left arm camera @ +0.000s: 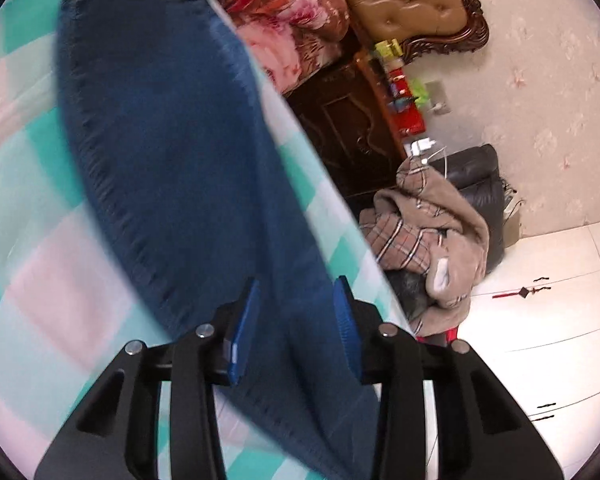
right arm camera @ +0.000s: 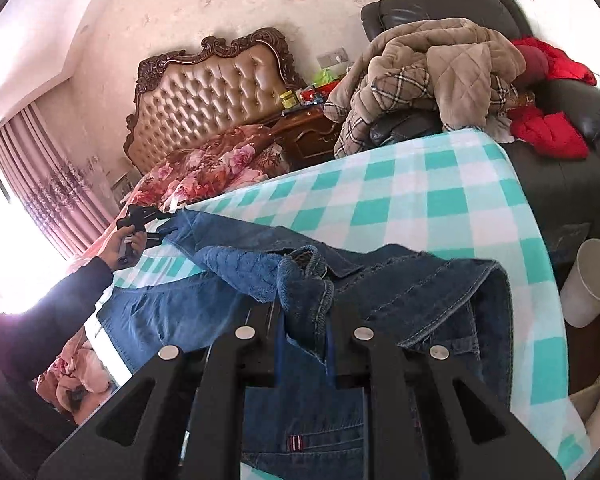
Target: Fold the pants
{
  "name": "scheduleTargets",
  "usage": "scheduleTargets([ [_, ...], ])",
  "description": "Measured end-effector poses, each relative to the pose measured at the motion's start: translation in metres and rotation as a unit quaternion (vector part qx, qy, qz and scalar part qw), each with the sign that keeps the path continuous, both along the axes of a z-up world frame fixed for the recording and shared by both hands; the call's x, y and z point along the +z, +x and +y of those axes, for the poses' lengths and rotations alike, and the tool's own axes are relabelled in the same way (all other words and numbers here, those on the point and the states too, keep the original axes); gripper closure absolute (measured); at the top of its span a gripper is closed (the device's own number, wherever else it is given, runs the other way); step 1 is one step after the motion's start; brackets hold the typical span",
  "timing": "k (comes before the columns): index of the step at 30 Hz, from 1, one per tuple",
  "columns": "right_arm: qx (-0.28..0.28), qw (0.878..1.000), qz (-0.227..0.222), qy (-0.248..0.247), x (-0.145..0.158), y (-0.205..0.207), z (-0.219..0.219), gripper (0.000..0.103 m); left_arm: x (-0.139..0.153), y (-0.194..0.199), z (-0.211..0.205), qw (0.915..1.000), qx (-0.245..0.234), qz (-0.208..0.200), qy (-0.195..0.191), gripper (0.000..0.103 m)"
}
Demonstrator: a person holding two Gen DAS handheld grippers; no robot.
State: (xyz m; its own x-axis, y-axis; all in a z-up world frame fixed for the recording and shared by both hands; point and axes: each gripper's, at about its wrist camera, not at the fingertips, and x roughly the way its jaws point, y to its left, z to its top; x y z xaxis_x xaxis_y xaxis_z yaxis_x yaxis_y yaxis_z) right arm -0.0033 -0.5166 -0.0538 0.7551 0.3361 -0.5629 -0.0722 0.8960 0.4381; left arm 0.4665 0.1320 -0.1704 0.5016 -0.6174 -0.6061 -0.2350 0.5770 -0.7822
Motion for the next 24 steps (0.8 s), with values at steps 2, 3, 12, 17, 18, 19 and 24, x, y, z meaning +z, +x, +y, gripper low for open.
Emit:
scheduleTargets([
  [2,0.000,1.000,-0.002,0.002,0.003,0.001,-0.002,0.086,0.000,0.014,-0.001,1.0000,0.002,0.002,0.007,0.065],
  [3,-0.002,1.000,-0.002,0.000,0.006,0.003,-0.003,0.086,-0.002,0.020,0.000,0.9997,0.007,0.008,0.020,0.065],
  [12,-0.015,1.000,0.006,0.006,0.010,0.017,-0.016,0.086,-0.019,0.083,0.007,0.9968,0.010,0.048,0.063,0.102],
  [17,-0.010,1.000,0.005,-0.006,0.017,0.020,-0.035,0.086,0.057,0.036,0.033,0.9986,0.018,-0.027,0.041,0.102],
  [18,-0.007,1.000,0.004,-0.005,0.018,0.016,-0.043,0.086,0.079,0.011,0.042,0.9981,0.021,-0.043,0.040,0.102],
  [19,-0.005,1.000,0.005,-0.004,0.018,0.013,-0.048,0.086,0.099,-0.017,0.051,0.9974,0.021,-0.057,0.039,0.102],
  [24,0.011,0.999,0.030,0.023,-0.001,-0.018,-0.078,0.086,0.141,-0.177,0.098,0.9935,0.020,-0.095,0.058,0.102],
])
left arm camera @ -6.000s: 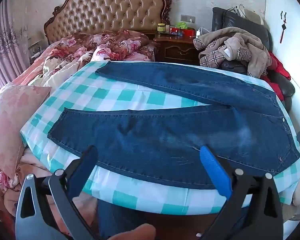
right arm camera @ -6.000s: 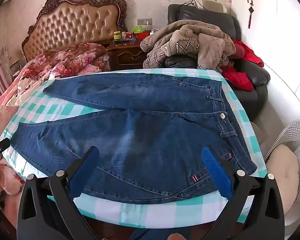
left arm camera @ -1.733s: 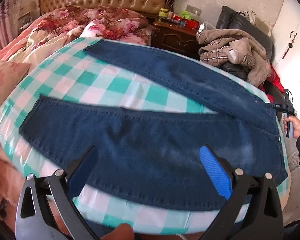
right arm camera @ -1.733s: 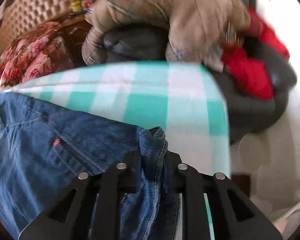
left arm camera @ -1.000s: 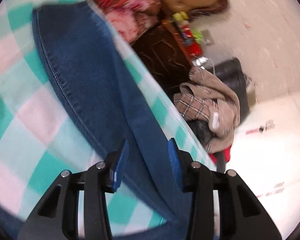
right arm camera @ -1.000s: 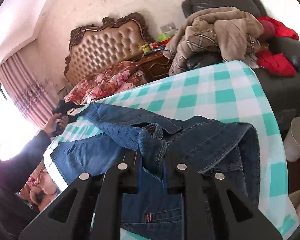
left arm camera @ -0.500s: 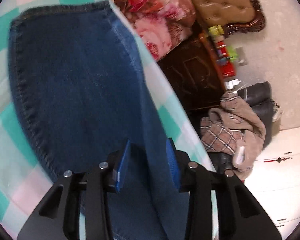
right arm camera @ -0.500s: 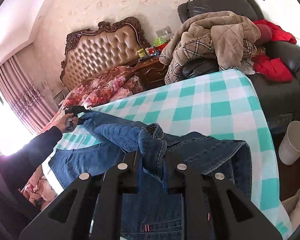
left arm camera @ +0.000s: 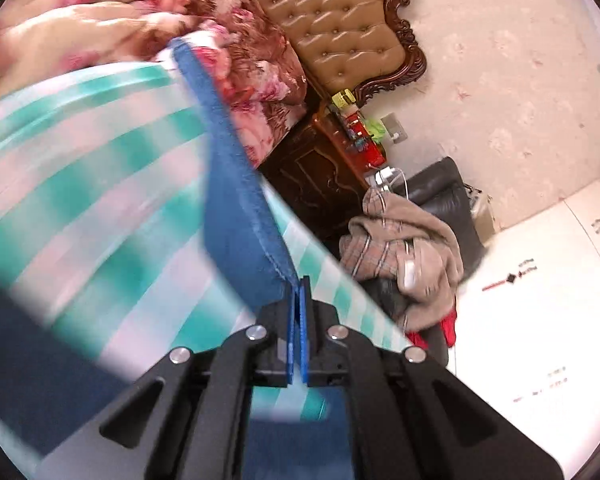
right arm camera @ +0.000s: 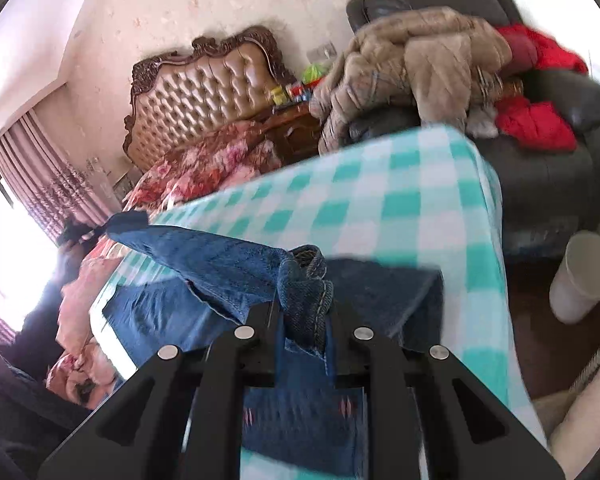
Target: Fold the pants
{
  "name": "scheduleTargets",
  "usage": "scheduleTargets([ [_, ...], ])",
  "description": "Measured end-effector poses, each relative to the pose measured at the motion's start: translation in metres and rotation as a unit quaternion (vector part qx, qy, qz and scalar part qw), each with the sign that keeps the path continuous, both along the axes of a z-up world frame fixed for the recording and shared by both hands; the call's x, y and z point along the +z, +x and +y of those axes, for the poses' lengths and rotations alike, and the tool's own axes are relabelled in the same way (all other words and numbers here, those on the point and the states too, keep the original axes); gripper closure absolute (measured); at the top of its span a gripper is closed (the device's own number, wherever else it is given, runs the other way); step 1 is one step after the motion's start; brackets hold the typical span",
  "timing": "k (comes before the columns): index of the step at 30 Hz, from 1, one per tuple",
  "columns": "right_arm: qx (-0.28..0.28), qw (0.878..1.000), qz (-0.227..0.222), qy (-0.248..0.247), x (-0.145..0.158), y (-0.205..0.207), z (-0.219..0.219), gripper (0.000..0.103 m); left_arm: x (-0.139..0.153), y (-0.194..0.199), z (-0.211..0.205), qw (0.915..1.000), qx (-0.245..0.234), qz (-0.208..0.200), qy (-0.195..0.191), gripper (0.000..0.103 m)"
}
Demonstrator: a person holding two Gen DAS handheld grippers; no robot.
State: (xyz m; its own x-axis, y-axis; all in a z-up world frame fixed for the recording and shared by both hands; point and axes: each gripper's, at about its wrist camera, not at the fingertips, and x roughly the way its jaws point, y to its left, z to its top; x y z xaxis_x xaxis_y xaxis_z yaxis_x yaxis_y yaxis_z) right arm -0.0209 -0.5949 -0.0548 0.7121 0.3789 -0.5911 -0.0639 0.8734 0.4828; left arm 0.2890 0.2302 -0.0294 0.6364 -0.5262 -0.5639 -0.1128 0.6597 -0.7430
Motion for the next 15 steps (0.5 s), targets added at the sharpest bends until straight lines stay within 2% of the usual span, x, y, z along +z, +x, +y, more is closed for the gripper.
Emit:
scheduleTargets([
  [1,0.001,1.000,0.014,0.007,-0.011,-0.009,-0.004,0.086,-0.011,-0.046,0.008,0.9999,0.008,0.011,-0.001,0.102],
  [3,0.001,0.999,0.041,0.017,-0.032,-0.020,-0.006,0.085,-0.036,-0.099,0.017,0.9995,0.015,0.028,-0.002,0.102],
  [4,-0.003,0.998,0.061,0.024,-0.047,-0.026,-0.006,0.085,-0.058,-0.132,0.021,0.9988,0.022,0.043,-0.001,0.102],
  [6,-0.018,0.995,0.090,0.041,-0.072,-0.037,-0.007,0.082,-0.101,-0.168,0.028,0.9964,0.031,0.075,-0.026,0.102],
  [9,-0.053,0.989,0.097,0.094,-0.093,-0.054,-0.010,0.075,-0.141,-0.197,0.036,0.9940,0.047,0.094,-0.030,0.102],
  [13,-0.089,0.984,0.091,0.122,-0.085,-0.073,-0.005,0.065,-0.148,-0.200,0.044,0.9940,0.055,0.079,-0.051,0.102],
  [14,-0.102,0.982,0.093,0.130,-0.084,-0.078,-0.005,0.060,-0.148,-0.199,0.042,0.9941,0.054,0.079,-0.051,0.102],
  [15,-0.114,0.980,0.099,0.131,-0.083,-0.081,-0.005,0.036,-0.149,-0.197,0.043,0.9940,0.054,0.079,-0.053,0.102],
])
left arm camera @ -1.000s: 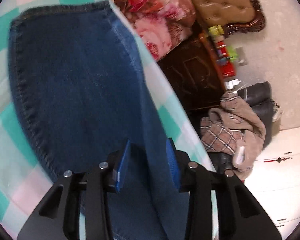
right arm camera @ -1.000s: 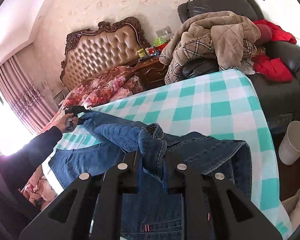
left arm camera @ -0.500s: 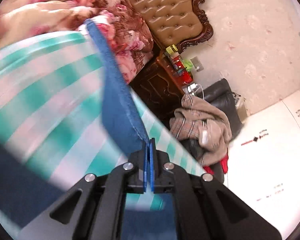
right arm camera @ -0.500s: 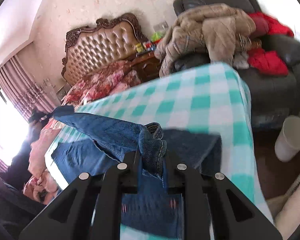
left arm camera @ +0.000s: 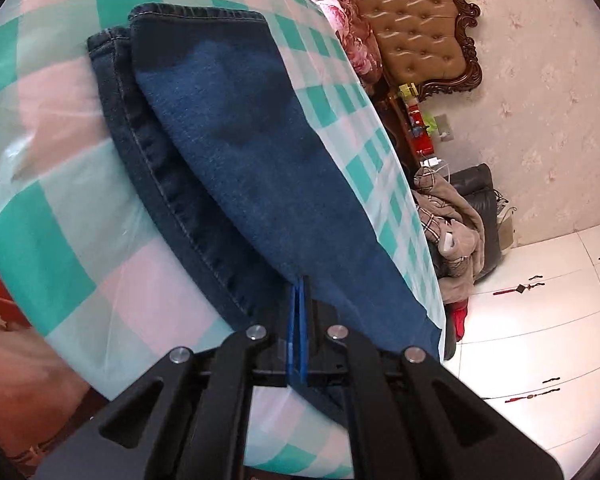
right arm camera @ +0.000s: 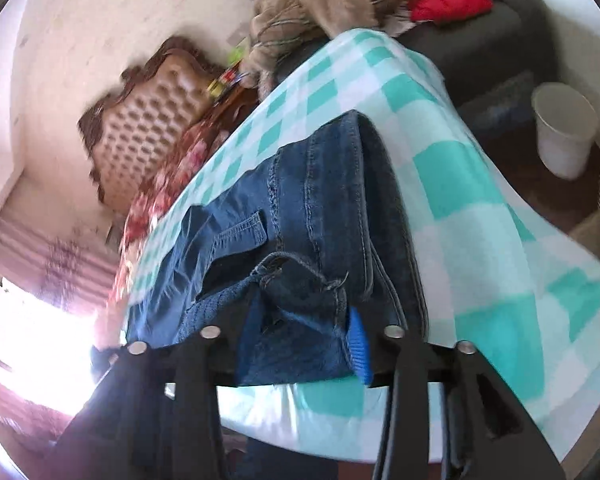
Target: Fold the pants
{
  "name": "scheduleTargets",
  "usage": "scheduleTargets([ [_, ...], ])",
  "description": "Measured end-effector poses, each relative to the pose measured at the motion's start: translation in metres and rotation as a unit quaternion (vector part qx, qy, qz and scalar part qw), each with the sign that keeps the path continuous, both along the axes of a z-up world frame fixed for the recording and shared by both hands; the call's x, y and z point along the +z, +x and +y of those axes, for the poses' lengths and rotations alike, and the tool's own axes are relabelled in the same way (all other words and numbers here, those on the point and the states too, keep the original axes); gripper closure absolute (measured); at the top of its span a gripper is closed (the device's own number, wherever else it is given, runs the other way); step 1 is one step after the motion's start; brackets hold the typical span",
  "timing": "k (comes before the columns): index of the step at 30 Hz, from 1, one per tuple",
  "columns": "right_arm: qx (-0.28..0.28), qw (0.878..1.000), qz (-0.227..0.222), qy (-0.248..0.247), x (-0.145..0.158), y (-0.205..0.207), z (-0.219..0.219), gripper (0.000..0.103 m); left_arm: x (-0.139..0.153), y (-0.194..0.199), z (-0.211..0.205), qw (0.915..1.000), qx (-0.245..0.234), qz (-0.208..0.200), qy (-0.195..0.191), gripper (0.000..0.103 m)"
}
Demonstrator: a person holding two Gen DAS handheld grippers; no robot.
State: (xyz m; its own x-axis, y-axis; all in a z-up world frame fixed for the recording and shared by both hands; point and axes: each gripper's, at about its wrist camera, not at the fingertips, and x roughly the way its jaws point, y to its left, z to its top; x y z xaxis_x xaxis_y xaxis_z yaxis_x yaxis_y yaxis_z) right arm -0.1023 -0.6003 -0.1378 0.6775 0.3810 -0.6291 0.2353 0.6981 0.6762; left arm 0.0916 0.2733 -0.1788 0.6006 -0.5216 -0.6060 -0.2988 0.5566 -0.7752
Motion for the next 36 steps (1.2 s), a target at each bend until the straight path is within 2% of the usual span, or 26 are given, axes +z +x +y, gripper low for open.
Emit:
scheduleTargets([
  [1,-0.019,1.000,0.017,0.001,-0.002,-0.006,-0.001,0.020,-0.001,0.001,0.001,1.0000,-0.001,-0.001,-0.003,0.102],
  [2,-0.039,0.999,0.019,0.010,-0.003,-0.014,-0.004,0.009,-0.002,0.003,-0.001,1.0000,-0.002,-0.002,-0.004,0.102],
  [5,-0.088,0.996,0.024,0.015,0.000,-0.041,-0.011,0.010,-0.005,0.009,-0.006,0.9999,-0.001,0.003,-0.010,0.102],
  [7,-0.087,0.996,0.009,0.032,0.006,-0.052,-0.005,0.020,-0.006,0.008,-0.006,0.9999,-0.002,0.004,-0.012,0.102],
  [8,-0.077,0.996,0.013,0.031,0.010,-0.049,0.003,0.029,-0.007,0.008,-0.005,0.9999,-0.001,0.003,-0.014,0.102],
  [12,-0.071,0.996,0.043,0.037,0.006,-0.031,0.025,0.034,-0.009,0.009,-0.004,0.9996,0.002,-0.005,-0.028,0.102],
  [15,-0.080,0.995,0.064,0.005,0.000,-0.015,0.038,0.035,-0.010,0.008,-0.005,0.9991,0.010,-0.008,-0.041,0.102],
  [16,-0.082,0.995,0.065,-0.004,0.000,-0.012,0.039,0.040,-0.010,0.008,-0.005,0.9989,0.012,-0.010,-0.043,0.102],
  [17,-0.083,0.994,0.065,-0.022,0.002,-0.008,0.043,0.068,-0.010,0.008,-0.006,0.9988,0.013,-0.012,-0.046,0.099],
  [18,-0.086,0.993,0.070,-0.033,0.001,-0.006,0.044,0.089,-0.011,0.008,-0.005,0.9986,0.015,-0.012,-0.049,0.096],
  [20,-0.098,0.992,0.072,-0.035,-0.001,-0.004,0.045,0.091,-0.012,0.007,-0.003,0.9981,0.020,-0.013,-0.056,0.075],
  [21,-0.101,0.991,0.072,-0.042,0.000,-0.004,0.045,0.092,-0.012,0.006,-0.001,0.9979,0.025,-0.015,-0.058,0.070],
  [27,-0.106,0.990,0.082,-0.054,0.001,-0.002,0.045,0.092,-0.016,0.001,0.043,0.9930,0.091,-0.023,-0.071,0.067],
  [28,-0.106,0.989,0.085,-0.057,0.001,-0.001,0.046,0.092,-0.018,0.006,0.051,0.9933,0.099,-0.014,-0.057,0.067],
  [31,-0.107,0.988,0.089,-0.065,0.004,0.003,0.047,0.092,-0.028,0.017,0.061,0.9920,0.110,0.014,-0.060,0.070],
  [34,-0.107,0.989,0.085,-0.065,0.011,0.006,0.049,0.092,-0.029,0.028,0.061,0.9937,0.098,0.035,-0.043,0.098],
  [35,-0.108,0.989,0.079,-0.060,0.016,0.006,0.049,0.092,-0.023,0.027,0.061,0.9939,0.099,0.032,-0.036,0.102],
  [36,-0.108,0.990,0.072,-0.058,0.022,0.006,0.048,0.093,-0.016,0.025,0.062,0.9943,0.100,0.023,-0.031,0.102],
])
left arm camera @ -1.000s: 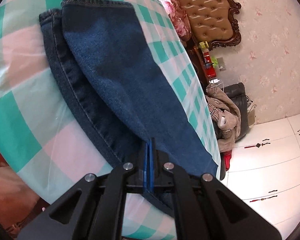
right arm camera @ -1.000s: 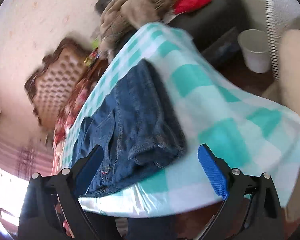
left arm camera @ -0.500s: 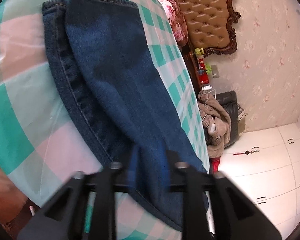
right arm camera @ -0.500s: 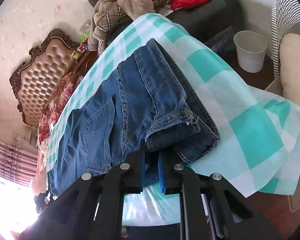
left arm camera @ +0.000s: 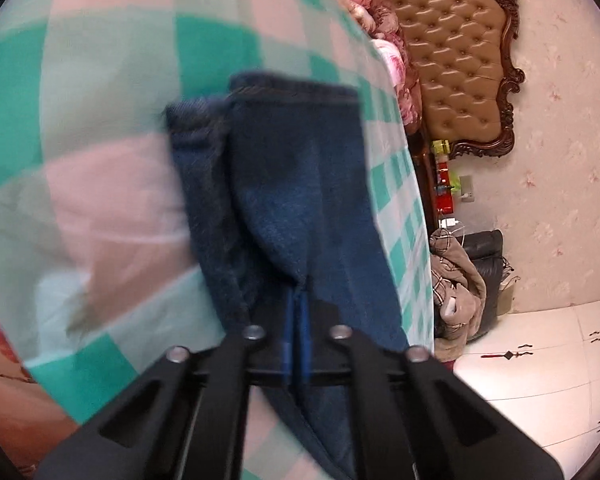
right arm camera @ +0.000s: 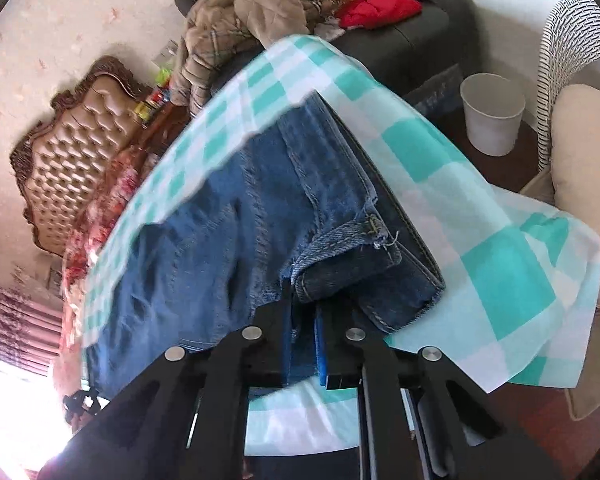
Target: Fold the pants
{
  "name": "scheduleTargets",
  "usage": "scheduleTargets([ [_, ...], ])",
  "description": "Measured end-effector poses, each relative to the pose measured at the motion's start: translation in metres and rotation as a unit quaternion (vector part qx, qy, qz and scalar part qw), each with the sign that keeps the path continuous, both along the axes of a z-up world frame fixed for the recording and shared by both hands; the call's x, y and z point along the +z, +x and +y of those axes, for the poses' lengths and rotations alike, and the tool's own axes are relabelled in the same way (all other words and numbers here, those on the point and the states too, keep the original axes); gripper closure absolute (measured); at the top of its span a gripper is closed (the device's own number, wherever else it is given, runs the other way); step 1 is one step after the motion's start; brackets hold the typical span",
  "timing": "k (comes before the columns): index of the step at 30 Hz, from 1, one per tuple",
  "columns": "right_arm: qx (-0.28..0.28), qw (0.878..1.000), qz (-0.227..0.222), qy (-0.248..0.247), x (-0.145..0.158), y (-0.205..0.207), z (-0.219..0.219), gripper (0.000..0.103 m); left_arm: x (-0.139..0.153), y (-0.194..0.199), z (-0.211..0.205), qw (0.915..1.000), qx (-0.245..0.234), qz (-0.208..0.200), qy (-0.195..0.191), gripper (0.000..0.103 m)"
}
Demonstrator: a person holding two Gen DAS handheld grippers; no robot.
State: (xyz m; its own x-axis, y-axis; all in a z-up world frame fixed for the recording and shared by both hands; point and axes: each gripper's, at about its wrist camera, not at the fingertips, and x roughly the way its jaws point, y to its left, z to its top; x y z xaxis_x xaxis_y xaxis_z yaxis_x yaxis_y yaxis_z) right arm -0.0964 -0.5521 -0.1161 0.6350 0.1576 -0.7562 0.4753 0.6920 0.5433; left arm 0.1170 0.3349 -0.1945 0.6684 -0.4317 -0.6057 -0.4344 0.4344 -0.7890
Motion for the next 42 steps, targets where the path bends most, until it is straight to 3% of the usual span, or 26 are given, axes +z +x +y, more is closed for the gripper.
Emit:
scheduleTargets([
  [3,0.010,0.999,-0.033,0.002,0.029,0.001,-0.003,0.093,0.034,-0.012,-0.006,0.9991,0.000,-0.037,0.021,0.102],
  [5,0.010,0.999,-0.037,-0.004,0.036,0.004,-0.007,0.093,0.031,-0.021,-0.005,0.9997,0.011,-0.021,0.008,0.102],
  [7,0.008,0.999,-0.030,-0.002,0.033,0.006,-0.011,0.093,0.018,-0.023,-0.004,0.9998,0.008,-0.004,0.018,0.102],
  [9,0.001,1.000,-0.022,0.021,0.022,0.008,-0.017,0.093,0.001,-0.027,0.001,0.9995,0.023,0.018,-0.012,0.102],
  [12,0.006,0.999,-0.028,0.017,0.026,0.004,-0.015,0.093,0.014,-0.027,-0.002,0.9997,0.009,0.001,0.022,0.102],
  [16,0.006,1.000,-0.003,0.003,0.014,0.002,-0.015,0.093,0.005,-0.020,0.000,0.9990,0.006,0.032,0.030,0.100],
  [18,0.007,1.000,0.018,-0.009,0.000,0.001,-0.013,0.093,0.012,-0.024,0.001,0.9970,0.017,0.034,0.067,0.084],
  [19,0.006,0.999,0.030,-0.016,-0.008,0.000,-0.012,0.093,0.020,-0.030,0.002,0.9951,0.028,0.028,0.091,0.069],
  [21,0.011,0.997,0.056,-0.042,-0.020,0.002,-0.007,0.094,0.038,-0.038,-0.001,0.9899,0.041,0.013,0.135,0.066],
  [24,0.011,0.995,0.066,-0.077,-0.025,0.000,-0.001,0.097,0.081,-0.040,-0.034,0.9674,0.014,-0.057,0.247,0.063],
  [26,0.009,0.994,0.069,-0.083,-0.024,-0.002,0.000,0.094,0.101,-0.030,-0.084,0.9408,-0.056,-0.101,0.319,0.061],
  [28,0.015,0.991,0.078,-0.107,-0.019,-0.004,0.007,0.094,0.111,-0.022,-0.137,0.9108,-0.120,-0.139,0.370,0.059],
  [29,0.018,0.990,0.081,-0.118,-0.018,-0.005,0.010,0.093,0.113,-0.019,-0.164,0.8957,-0.154,-0.158,0.386,0.054],
  [31,0.017,0.989,0.081,-0.123,-0.018,-0.007,0.013,0.092,0.110,-0.008,-0.214,0.8777,-0.210,-0.175,0.394,0.052],
  [34,0.006,0.989,0.077,-0.126,-0.014,-0.013,0.012,0.089,0.103,-0.006,-0.267,0.8702,-0.258,-0.187,0.375,0.049],
  [39,-0.026,0.976,0.121,-0.177,-0.003,-0.030,0.003,0.056,0.096,-0.020,-0.351,0.8378,-0.344,-0.230,0.356,0.044],
  [42,-0.020,0.972,0.091,-0.216,0.019,-0.036,0.008,0.056,0.086,-0.027,-0.392,0.8212,-0.387,-0.219,0.358,0.045],
])
